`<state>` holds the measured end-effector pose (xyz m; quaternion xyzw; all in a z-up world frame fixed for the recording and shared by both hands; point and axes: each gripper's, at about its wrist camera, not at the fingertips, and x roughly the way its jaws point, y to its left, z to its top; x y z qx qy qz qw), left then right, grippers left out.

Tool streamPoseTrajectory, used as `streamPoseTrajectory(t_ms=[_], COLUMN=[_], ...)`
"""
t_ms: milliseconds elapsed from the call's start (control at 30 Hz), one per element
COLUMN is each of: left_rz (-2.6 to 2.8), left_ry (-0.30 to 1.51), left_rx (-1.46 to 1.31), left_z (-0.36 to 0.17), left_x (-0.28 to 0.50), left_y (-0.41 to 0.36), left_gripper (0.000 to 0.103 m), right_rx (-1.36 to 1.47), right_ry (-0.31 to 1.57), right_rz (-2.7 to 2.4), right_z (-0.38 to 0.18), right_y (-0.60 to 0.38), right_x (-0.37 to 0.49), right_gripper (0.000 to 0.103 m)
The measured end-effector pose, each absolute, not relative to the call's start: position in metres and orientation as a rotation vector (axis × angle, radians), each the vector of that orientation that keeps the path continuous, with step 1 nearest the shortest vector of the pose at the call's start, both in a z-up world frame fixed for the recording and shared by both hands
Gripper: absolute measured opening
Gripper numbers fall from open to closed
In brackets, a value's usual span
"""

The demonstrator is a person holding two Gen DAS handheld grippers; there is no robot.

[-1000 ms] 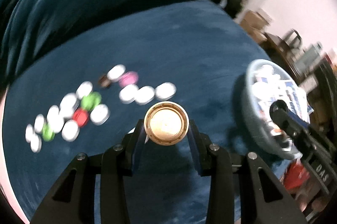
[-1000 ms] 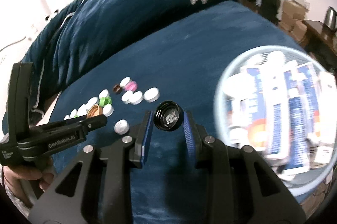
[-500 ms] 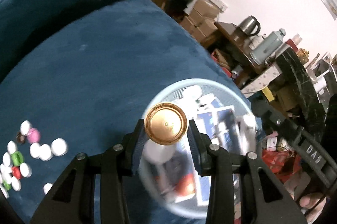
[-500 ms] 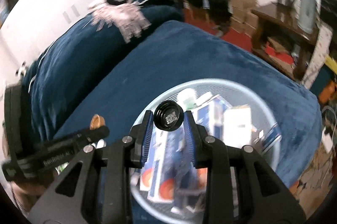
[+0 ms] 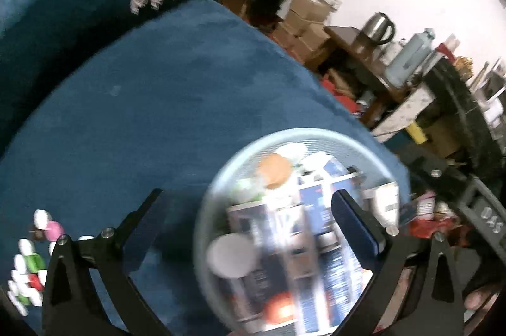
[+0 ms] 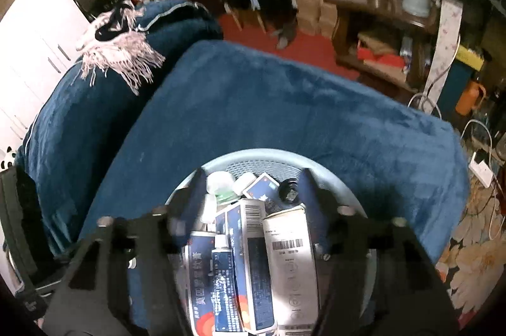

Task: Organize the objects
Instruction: 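Carry both caps over the blue basket and open both grippers to drop them, then move both open grippers back from the basket to the caps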

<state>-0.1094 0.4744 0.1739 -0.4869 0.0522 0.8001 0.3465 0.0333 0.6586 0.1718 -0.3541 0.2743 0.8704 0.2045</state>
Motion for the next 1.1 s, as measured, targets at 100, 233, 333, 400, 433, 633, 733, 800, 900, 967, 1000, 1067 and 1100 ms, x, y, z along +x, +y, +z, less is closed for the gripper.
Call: streamPoseTrajectory(t_ms=[100,233,333,400,433,633,733,800,900,967,1000,1067,1100], left_rz=[2.137,2.198,2.272,2.324,2.343,2.480,2.518,2.522,2.531,2.540,2.546,2.558,2.562], left_ry=[0.182,0.206,0.180,0.145,0.120,-0.004,-0.015,-0.009,-0.023,-0.049,-0.068,-0.115,-0.159], left_rx=[-1.244,-1.232,-1.255,-1.301,-1.322,-1.494,-1.552,-1.580,-1.618,-1.640,-1.650,-1.661,-1.667], left_z=[0.175,0.176,0.170,0.162,0.157,0.115,0.097,0.089,0.078,0.074,0.072,0.068,0.066], left_x=[-0.108,-0.104,-0.101,-0.100,-0.099,-0.091,-0.082,-0.077,-0.071,-0.070,-0.070,-0.072,-0.073], left_y=[0.447,0.402,0.353,0.319,0.304,0.208,0.176,0.161,0.138,0.126,0.119,0.106,0.096], left_gripper=[0.102,0.102,0.102,0.102,0.102,0.102,0.102,0.102,0.102,0.102,0.102,0.102,0.102], right_rx=[-1.001,-1.041,-1.034,-1.052,-1.061,-1.209,-1.312,-1.384,-1.506,-1.572,-1.592,-1.643,-1.659], right_ry=[0.699,0.540,0.452,0.384,0.353,0.214,0.198,0.183,0.144,0.111,0.098,0.056,0.045], right_rz=[2.474,2.567,2.655,2.716,2.742,2.870,2.874,2.866,2.836,2.820,2.820,2.816,2.818], right_z=[0.173,0.176,0.179,0.179,0.178,0.158,0.136,0.123,0.099,0.083,0.078,0.065,0.061], right_y=[0.643,0.610,0.575,0.547,0.535,0.455,0.429,0.415,0.394,0.377,0.370,0.354,0.347], right_x=[0.032,0.023,0.022,0.018,0.016,0.009,0.009,0.009,0.006,0.002,0.001,-0.003,-0.006], right_gripper=[0.092,0.093,0.093,0.093,0.093,0.093,0.093,0.093,0.093,0.093,0.093,0.093,0.093])
